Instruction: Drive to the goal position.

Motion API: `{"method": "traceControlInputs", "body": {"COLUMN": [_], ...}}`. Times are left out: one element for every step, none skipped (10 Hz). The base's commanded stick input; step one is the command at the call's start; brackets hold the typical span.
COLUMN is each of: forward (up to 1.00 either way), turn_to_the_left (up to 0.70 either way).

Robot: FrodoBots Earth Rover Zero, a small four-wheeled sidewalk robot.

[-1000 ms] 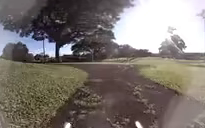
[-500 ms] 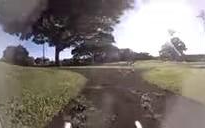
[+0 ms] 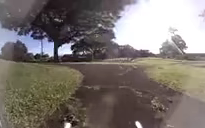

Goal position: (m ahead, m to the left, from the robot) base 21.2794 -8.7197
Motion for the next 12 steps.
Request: {"method": "traceControlInputs", "body": {"forward": [0.7,0.7,0.7,0.7,0.7,0.7,0.7,0.7,0.7,0.7,0.7,0.7], "turn_to_the_left": [-0.14,-0.13,-0.01,0.0,0.0,0.0,0.0,0.0,0.0,0.0,0.0,0.0]}}
